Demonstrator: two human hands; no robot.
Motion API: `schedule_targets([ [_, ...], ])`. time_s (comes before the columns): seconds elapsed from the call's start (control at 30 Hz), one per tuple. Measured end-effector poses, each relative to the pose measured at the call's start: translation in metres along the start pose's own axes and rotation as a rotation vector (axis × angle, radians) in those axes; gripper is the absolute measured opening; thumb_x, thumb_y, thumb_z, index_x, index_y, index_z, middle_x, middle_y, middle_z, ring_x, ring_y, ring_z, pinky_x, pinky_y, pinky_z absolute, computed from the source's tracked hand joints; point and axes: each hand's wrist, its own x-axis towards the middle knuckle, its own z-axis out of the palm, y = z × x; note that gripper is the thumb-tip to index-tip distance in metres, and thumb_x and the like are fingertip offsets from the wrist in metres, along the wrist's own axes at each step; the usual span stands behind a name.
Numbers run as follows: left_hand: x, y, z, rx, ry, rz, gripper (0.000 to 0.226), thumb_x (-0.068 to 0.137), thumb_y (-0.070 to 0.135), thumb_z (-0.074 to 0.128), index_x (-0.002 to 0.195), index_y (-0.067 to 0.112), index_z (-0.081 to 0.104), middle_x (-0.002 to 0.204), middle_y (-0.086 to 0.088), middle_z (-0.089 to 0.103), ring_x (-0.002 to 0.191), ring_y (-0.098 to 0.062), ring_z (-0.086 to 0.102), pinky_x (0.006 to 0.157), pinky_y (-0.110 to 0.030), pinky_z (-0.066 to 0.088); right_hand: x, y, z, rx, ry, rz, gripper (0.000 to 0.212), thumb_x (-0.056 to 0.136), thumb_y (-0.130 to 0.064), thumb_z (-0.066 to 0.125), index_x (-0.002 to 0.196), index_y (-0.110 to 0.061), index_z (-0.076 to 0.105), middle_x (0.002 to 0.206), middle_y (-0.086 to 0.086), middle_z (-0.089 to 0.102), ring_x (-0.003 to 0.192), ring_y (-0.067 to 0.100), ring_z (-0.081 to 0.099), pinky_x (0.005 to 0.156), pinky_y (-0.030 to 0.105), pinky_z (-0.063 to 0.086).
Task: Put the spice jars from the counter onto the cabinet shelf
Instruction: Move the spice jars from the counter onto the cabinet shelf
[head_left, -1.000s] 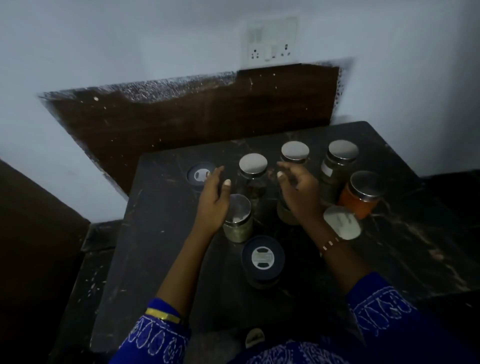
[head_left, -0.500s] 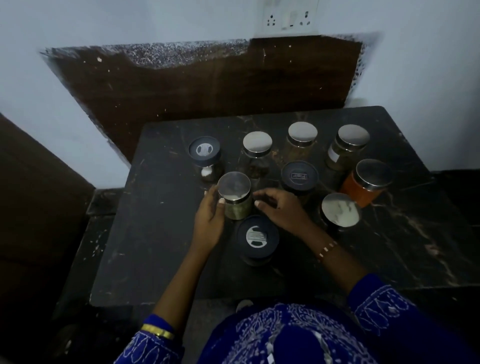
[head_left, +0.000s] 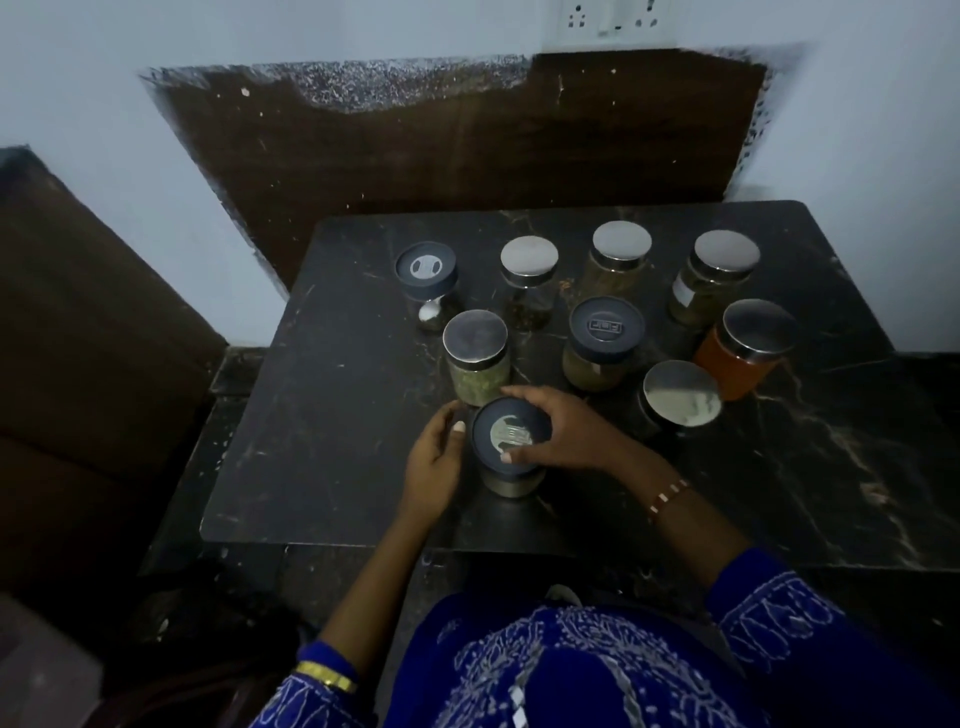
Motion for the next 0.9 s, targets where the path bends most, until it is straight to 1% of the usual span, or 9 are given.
schedule_targets([
  [0.1, -0.004, 0.001, -0.001, -0.054, -0.047, -0.002, 0.031, 0.097, 0.005, 0.04, 0.125, 0.001, 0.052, 0.112, 0.002, 0.053, 0.105, -0.01, 0.049, 0.069, 0.006, 0.039, -0.006, 0.002, 0.0, -0.096, -0.061, 0.026, 0.102, 0.064, -0.026, 0.085, 0.147, -0.02, 0.026, 0.145, 0.007, 0.037, 0.134, 0.019, 0.038, 0.112, 0.032, 0.034],
  [0.2, -0.002, -0.003, -0.002, -0.083, -0.138, -0.004, 0.028, 0.097, 0.005, 0.04, 0.12, 0.003, 0.056, 0.108, -0.002, 0.059, 0.102, -0.015, 0.055, 0.07, 0.003, 0.044, -0.008, 0.004, 0.009, -0.193, -0.048, 0.031, 0.113, 0.061, -0.027, 0.086, 0.15, -0.023, 0.017, 0.146, 0.009, 0.034, 0.136, 0.022, 0.035, 0.114, 0.033, 0.031],
  [0.37, -0.004, -0.001, -0.018, -0.143, -0.267, 0.008, 0.033, 0.094, -0.006, 0.04, 0.123, 0.0, 0.053, 0.111, -0.001, 0.056, 0.098, -0.008, 0.053, 0.069, 0.001, 0.045, -0.013, -0.001, 0.023, -0.167, 0.122, 0.086, 0.107, 0.06, -0.027, 0.087, 0.147, -0.021, 0.026, 0.141, 0.011, 0.041, 0.131, 0.023, 0.042, 0.109, 0.032, 0.036],
  [0.43, -0.004, -0.001, -0.026, -0.175, -0.308, -0.003, 0.035, 0.094, -0.007, 0.04, 0.127, -0.002, 0.05, 0.115, -0.004, 0.056, 0.105, -0.013, 0.053, 0.074, -0.002, 0.047, -0.015, -0.006, 0.024, -0.041, 0.197, 0.079, 0.101, 0.059, -0.023, 0.088, 0.144, -0.015, 0.034, 0.141, 0.009, 0.046, 0.128, 0.018, 0.046, 0.106, 0.03, 0.04],
  [0.53, -0.002, -0.004, -0.038, -0.215, -0.333, -0.046, 0.034, 0.095, -0.002, 0.041, 0.128, -0.001, 0.05, 0.124, -0.013, 0.057, 0.115, -0.022, 0.054, 0.092, -0.024, 0.047, -0.021, -0.022, 0.022, 0.176, 0.257, 0.071, 0.087, 0.063, -0.012, 0.085, 0.139, -0.01, 0.042, 0.135, 0.007, 0.053, 0.118, 0.013, 0.052, 0.096, 0.022, 0.045],
  [0.63, 0.001, -0.002, -0.051, -0.302, -0.363, -0.111, 0.029, 0.097, 0.009, 0.04, 0.121, 0.002, 0.055, 0.118, -0.017, 0.061, 0.112, -0.03, 0.056, 0.091, -0.031, 0.048, -0.028, -0.044, 0.012, 0.446, 0.259, 0.028, 0.072, 0.07, -0.004, 0.078, 0.133, -0.012, 0.044, 0.126, 0.005, 0.056, 0.112, 0.016, 0.056, 0.092, 0.023, 0.049],
  [0.73, 0.0, 0.016, -0.065, -0.533, -0.463, -0.225, 0.037, 0.099, 0.032, 0.032, 0.109, 0.007, 0.058, 0.107, -0.016, 0.063, 0.104, -0.03, 0.059, 0.087, -0.036, 0.052, -0.033, -0.066, 0.0, 0.813, 0.184, -0.056, 0.068, 0.065, -0.016, 0.075, 0.125, -0.022, 0.046, 0.12, 0.002, 0.056, 0.11, 0.021, 0.058, 0.089, 0.033, 0.052],
  [0.83, 0.001, 0.036, -0.071, -0.719, -0.611, -0.284, 0.05, 0.094, 0.05, 0.022, 0.117, 0.021, 0.056, 0.11, -0.008, 0.068, 0.101, -0.025, 0.064, 0.084, -0.04, 0.054, -0.028, -0.081, -0.009, 1.022, 0.177, -0.17, 0.086, 0.044, -0.035, 0.088, 0.12, -0.021, 0.05, 0.12, 0.006, 0.057, 0.107, 0.022, 0.06, 0.084, 0.033, 0.056],
  [0.9, 0.004, 0.052, -0.07, -0.759, -0.666, -0.279, 0.058, 0.087, 0.057, 0.027, 0.125, 0.022, 0.051, 0.116, -0.012, 0.065, 0.102, -0.028, 0.064, 0.089, -0.043, 0.05, -0.023, -0.092, -0.016, 1.12, 0.245, -0.221, 0.083, 0.043, -0.038, 0.089, 0.116, -0.019, 0.053, 0.118, 0.005, 0.06, 0.107, 0.021, 0.061, 0.088, 0.037, 0.054],
])
